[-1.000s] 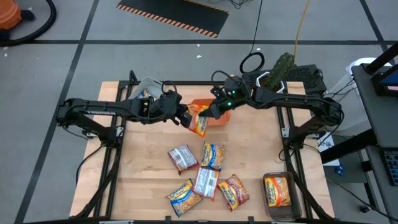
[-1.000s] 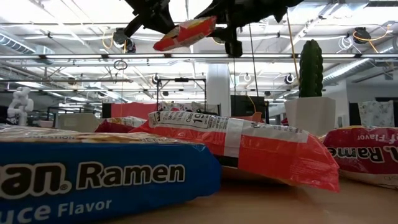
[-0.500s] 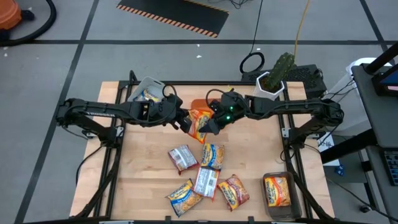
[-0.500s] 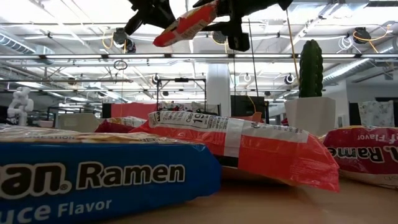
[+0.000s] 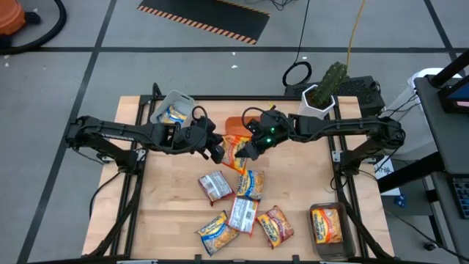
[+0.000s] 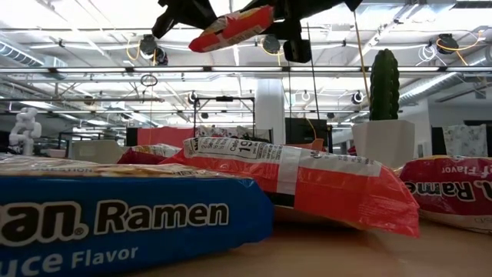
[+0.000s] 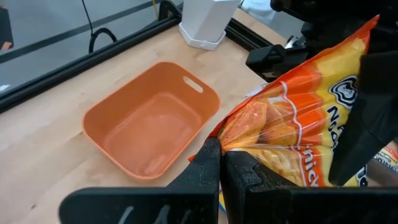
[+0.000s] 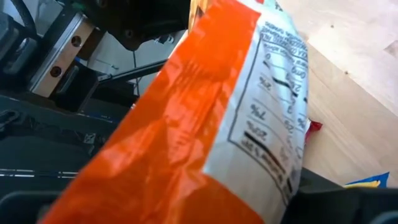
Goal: Sort Maruchan noodles
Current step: Put the left orange noodle pack into the black bin
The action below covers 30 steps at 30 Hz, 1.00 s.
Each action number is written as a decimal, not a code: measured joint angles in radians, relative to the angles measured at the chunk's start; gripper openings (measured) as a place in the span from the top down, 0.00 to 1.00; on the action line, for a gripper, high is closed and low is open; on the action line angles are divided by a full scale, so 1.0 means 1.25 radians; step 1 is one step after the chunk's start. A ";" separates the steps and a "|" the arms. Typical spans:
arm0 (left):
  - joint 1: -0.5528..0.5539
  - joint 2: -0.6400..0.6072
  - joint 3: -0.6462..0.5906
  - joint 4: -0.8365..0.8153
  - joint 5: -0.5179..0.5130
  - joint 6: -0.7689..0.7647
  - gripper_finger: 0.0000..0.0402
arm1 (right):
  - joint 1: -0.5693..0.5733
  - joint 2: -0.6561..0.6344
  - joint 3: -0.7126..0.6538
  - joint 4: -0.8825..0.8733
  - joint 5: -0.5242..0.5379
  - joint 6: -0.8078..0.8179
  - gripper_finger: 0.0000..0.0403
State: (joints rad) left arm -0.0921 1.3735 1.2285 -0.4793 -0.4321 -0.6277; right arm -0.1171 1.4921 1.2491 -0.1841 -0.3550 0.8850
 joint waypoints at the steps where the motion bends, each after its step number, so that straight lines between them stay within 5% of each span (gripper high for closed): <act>1: 0.000 0.000 0.000 0.001 0.002 0.000 1.00 | -0.002 0.000 0.000 0.000 -0.006 -0.003 0.70; 6: 0.000 0.000 0.000 0.002 0.026 0.014 0.96 | -0.024 0.000 0.000 -0.013 -0.081 -0.017 0.70; 11: 0.015 -0.002 0.000 -0.035 0.158 -0.047 0.78 | -0.047 -0.015 0.000 -0.093 -0.213 -0.057 0.73; 17: 0.044 -0.002 0.000 -0.123 0.208 -0.058 0.62 | -0.080 -0.093 0.001 -0.343 -0.365 -0.186 0.71; 25: 0.121 0.000 -0.046 -0.148 0.254 -0.027 0.60 | -0.119 -0.249 0.001 -0.766 -0.380 -0.453 0.72; 30: 0.163 0.000 -0.096 -0.097 0.265 -0.027 0.60 | -0.122 -0.348 0.001 -0.886 -0.358 -0.481 0.71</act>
State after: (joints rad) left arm 0.1117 1.3735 1.1080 -0.6001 -0.1004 -0.6609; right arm -0.2691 1.0575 1.2499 -1.2919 -0.8025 0.2836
